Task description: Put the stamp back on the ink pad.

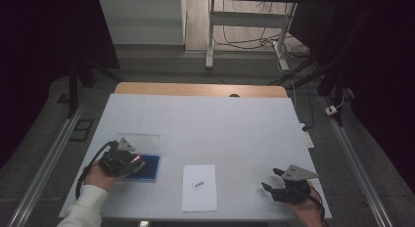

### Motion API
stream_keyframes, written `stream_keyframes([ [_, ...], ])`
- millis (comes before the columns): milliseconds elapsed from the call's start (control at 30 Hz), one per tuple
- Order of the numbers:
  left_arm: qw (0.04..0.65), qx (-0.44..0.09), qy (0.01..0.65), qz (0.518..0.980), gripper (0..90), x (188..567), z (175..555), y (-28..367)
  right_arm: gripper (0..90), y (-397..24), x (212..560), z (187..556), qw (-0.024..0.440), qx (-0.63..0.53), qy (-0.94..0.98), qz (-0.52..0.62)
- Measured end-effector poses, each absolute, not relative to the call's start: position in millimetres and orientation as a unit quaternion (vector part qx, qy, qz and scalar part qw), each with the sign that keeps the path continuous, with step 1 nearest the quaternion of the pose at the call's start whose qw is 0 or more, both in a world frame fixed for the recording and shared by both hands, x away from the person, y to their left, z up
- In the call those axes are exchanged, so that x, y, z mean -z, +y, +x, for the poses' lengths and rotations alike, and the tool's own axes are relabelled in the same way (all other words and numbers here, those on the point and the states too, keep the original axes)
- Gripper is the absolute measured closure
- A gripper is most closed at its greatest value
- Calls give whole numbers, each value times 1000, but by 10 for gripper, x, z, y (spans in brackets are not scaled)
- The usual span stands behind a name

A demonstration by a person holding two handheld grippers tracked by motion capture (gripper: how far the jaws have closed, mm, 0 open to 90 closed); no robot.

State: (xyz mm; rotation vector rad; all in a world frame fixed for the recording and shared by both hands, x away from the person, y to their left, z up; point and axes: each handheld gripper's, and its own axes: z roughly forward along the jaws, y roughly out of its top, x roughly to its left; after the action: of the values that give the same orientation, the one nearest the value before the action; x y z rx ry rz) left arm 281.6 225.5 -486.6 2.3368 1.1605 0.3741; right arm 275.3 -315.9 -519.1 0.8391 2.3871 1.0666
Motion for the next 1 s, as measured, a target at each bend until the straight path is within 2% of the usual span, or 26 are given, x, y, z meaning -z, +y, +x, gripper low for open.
stream_keyframes([
  [233, 279, -162, 430, 843, 383, 4788, 2764, 2268, 303, -3158, 5187, 2751, 195, -390, 848, 302],
  [333, 299, -175, 428, 835, 308, 4740, 2695, 2271, 303, -3156, 5182, 2746, 193, -389, 849, 301],
  [600, 348, -199, 420, 814, 225, 4729, 2404, 2265, 303, -3150, 5184, 2743, 193, -389, 850, 299],
  [1000, 359, -211, 424, 805, 178, 4941, 2071, 2358, 303, -3120, 5163, 2716, 195, -393, 850, 290],
])
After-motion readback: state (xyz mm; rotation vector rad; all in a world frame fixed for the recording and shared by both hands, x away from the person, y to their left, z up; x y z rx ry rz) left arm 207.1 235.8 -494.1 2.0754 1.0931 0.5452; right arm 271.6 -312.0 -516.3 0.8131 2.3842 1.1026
